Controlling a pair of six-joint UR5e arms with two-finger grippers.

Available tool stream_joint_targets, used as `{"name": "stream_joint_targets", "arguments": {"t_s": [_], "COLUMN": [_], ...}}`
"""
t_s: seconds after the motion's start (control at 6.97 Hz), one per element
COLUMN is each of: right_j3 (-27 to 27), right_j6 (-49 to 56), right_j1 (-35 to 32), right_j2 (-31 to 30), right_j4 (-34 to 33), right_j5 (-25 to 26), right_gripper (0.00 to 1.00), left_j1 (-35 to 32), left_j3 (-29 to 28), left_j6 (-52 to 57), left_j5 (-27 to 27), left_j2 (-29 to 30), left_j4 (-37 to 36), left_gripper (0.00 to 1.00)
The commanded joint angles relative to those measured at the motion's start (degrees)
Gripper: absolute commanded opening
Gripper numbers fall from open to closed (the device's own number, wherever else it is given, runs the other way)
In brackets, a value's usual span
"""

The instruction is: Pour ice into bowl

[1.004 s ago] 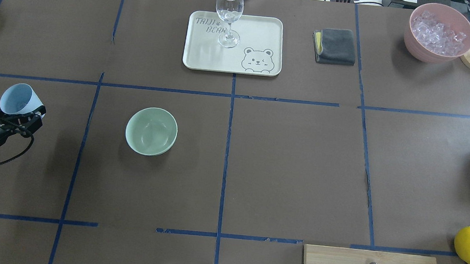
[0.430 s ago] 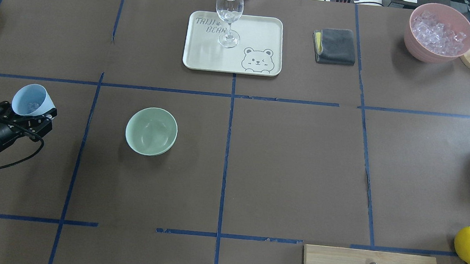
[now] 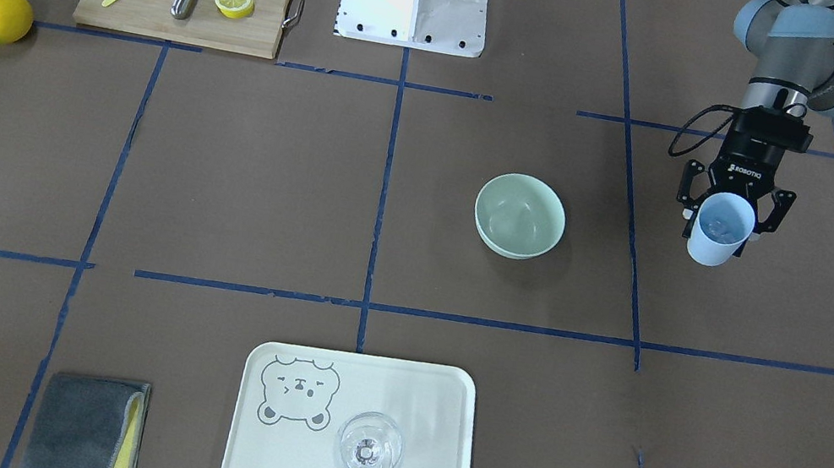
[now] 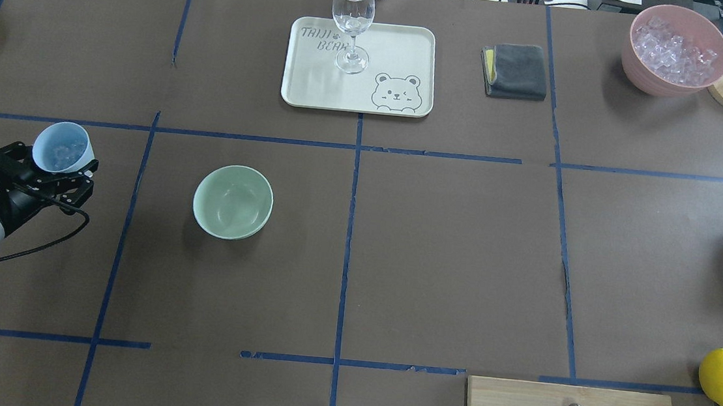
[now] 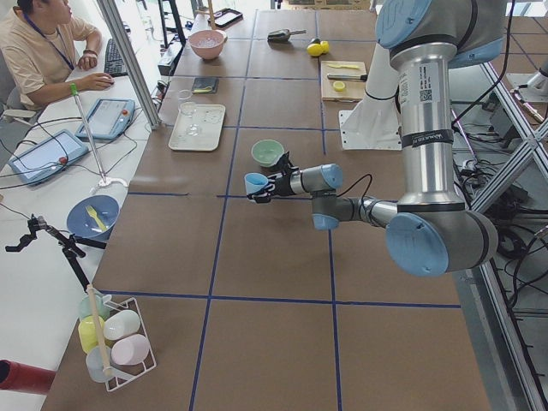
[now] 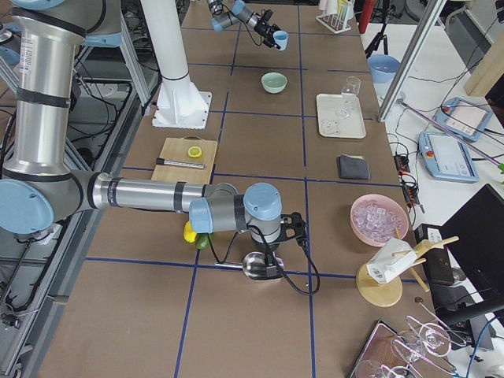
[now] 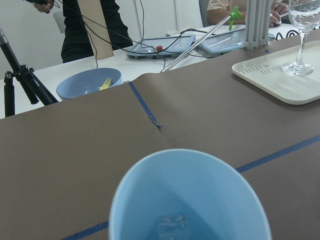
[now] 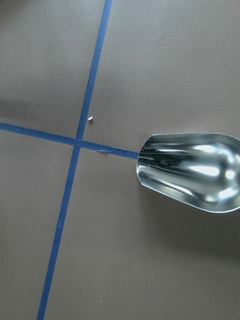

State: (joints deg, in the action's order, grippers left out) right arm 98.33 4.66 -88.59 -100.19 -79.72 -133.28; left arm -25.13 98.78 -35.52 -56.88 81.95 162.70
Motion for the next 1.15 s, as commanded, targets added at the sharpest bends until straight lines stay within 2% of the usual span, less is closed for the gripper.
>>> {"name": "stream_joint_targets", "arguments": {"t_s": [0.0,0.29,0.43,0.72,0.86,1.0], "right_j3": [-0.1,-0.1,-0.1,-0.3,-0.4,-0.4], "right_j6": [0.0,0.0,0.0,0.0,0.0,0.0], "right_j1": [0.0,-0.1,0.0,0.0,0.0,0.0], "right_j2": [0.0,-0.1,-0.1,-0.1,-0.1,-0.4], "right_j4": [0.0,0.0,0.0,0.0,0.0,0.1], "right_j5": [0.0,0.0,0.0,0.2,0.2,0.1], "right_gripper": [1.0,1.0,1.0,1.0,1.0,1.0], "left_j1": [0.2,4.6,5.3,8.9,10.4,11.1], "left_j3": [-0.2,-0.7,-0.8,-0.8,-1.0,-0.5], "left_j6": [10.8,29.4,30.9,36.6,36.9,41.9], "left_j5": [0.8,12.4,12.8,18.0,19.3,20.6], "left_j2": [6.5,8.6,8.8,13.4,14.6,16.6], "left_j4": [-9.6,-12.5,-14.0,-23.8,-27.4,-31.1], "left_gripper": [0.0,0.0,0.0,0.0,0.0,0.0]}}
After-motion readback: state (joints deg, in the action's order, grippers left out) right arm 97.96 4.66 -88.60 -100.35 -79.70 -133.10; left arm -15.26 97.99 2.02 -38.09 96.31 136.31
